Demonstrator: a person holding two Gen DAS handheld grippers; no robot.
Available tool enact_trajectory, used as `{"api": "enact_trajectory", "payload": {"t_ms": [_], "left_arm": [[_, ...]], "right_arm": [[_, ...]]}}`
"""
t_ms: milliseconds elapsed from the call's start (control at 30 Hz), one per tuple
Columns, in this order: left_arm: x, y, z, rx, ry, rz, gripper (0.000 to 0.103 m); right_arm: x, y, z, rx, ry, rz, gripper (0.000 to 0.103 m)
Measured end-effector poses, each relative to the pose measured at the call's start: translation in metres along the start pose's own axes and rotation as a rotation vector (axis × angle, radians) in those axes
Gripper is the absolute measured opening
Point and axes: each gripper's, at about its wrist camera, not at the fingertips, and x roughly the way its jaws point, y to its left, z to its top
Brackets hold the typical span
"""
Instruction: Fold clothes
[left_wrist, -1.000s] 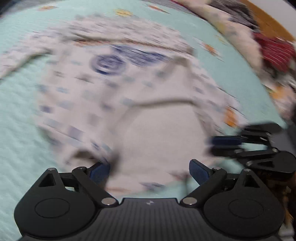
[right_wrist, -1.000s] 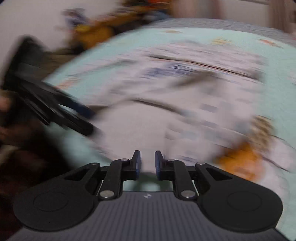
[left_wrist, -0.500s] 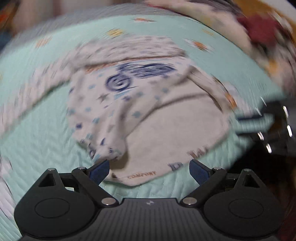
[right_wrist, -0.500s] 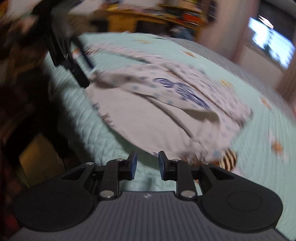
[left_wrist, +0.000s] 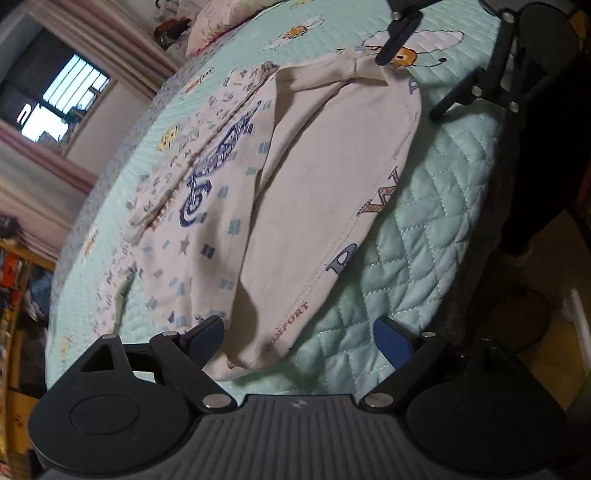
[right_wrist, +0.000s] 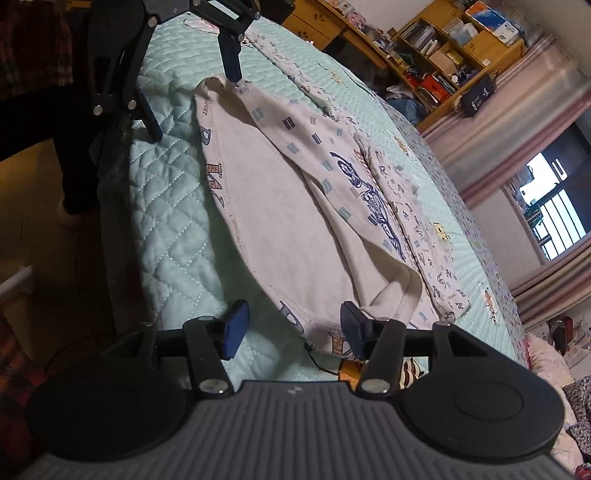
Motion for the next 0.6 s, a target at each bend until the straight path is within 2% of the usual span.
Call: {"api": "enact_trajectory", "payload": {"t_ms": [33,133,200,300,433,600], "left_arm": [[-0.005,0.001,0.002,0.01,-0.01,0.007,0.082],[-0.019,0.007,0.008,0.017,-0.048,0.074,0.082],[-0.018,0.009,0.011,0.046,-0.047,0.09,0.083],[-0.012,-0.005,0.011,0.154,-0.033,0.12,0.084],[-0.002,-0.03,0.01,0.328,-0.029,0.252,0.084],[0.001,-0.044,0.009,0.441,-0.007,0.232,0.084]], "right_arm": [[0.0,0.0,-0.001,0.004,-0.002,-0.001,0.057],[0.0,0.0,-0.003,0.024,-0.006,-0.005,0.057],[0.002,-0.001,-0.005,0.044,-0.009,-0.005,0.057],[0.002,-0.002,-0.007,0.066,-0.012,-0.004,0.058],[0.0,0.0,-0.007,0.061,-0.01,-0.013,0.058],[-0.001,0.0,-0.009,0.058,-0.012,-0.022,0.061]]}}
